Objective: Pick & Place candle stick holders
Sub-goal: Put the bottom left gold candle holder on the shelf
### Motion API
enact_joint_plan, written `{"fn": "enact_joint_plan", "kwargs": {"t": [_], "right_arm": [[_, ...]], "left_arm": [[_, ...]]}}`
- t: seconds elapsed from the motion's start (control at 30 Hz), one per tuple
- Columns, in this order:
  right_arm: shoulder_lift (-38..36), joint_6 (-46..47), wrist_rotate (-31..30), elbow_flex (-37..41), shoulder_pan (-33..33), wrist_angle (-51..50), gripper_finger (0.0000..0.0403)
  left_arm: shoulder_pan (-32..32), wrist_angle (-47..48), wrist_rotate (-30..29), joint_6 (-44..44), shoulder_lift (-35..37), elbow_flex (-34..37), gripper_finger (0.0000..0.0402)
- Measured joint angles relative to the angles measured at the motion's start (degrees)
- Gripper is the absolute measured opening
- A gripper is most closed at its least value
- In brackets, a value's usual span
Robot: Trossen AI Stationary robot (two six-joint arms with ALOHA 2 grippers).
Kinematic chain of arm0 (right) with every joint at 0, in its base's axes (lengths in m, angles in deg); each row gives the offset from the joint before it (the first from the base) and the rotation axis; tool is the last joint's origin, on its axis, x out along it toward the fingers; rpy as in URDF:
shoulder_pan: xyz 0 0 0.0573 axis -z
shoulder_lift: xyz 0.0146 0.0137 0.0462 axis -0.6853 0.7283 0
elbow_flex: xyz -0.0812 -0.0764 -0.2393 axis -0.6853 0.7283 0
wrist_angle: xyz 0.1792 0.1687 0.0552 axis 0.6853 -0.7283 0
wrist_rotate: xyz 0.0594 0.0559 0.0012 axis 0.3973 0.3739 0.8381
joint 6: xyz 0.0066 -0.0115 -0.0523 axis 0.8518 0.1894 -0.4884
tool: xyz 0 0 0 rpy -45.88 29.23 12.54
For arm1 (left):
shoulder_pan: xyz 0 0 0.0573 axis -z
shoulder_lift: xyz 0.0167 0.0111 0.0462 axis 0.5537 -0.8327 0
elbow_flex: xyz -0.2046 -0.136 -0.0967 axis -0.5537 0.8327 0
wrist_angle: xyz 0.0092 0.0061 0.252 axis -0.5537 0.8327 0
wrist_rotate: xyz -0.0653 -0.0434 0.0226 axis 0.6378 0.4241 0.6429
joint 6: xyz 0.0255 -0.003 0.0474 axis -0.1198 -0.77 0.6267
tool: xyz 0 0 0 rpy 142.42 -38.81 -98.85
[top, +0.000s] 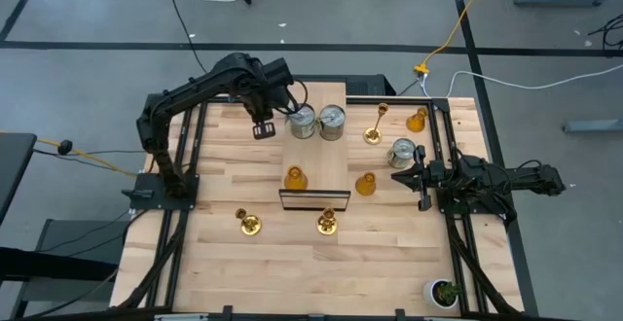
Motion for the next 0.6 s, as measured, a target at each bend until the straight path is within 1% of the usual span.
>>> {"fn": "enact_joint_plan", "kwargs": {"t": [0.2, 0.33, 0.47, 0.6], "right_arm": [[0.00, 0.00, -0.02, -0.01, 0.02, 0.00, 0.0027], [0.00, -0.01, 0.00, 0.00, 0.01, 0.00, 0.0027], [0.00, 0.00, 0.00, 0.01, 0.02, 0.00, 0.0027], [0.00, 0.00, 0.00, 0.02, 0.01, 0.00, 0.0027]], "left_arm": [[1.65, -0.40, 0.59, -1.02, 2.17, 0.00, 0.0018], [3.21, -0.75, 0.63, -1.02, 3.00, -0.17, 0.0015], [4.76, -0.82, 0.65, -0.97, 2.93, -2.92, 0.0006], [6.42, -3.15, 0.64, -0.93, 2.93, -6.12, 0.0010]]}}
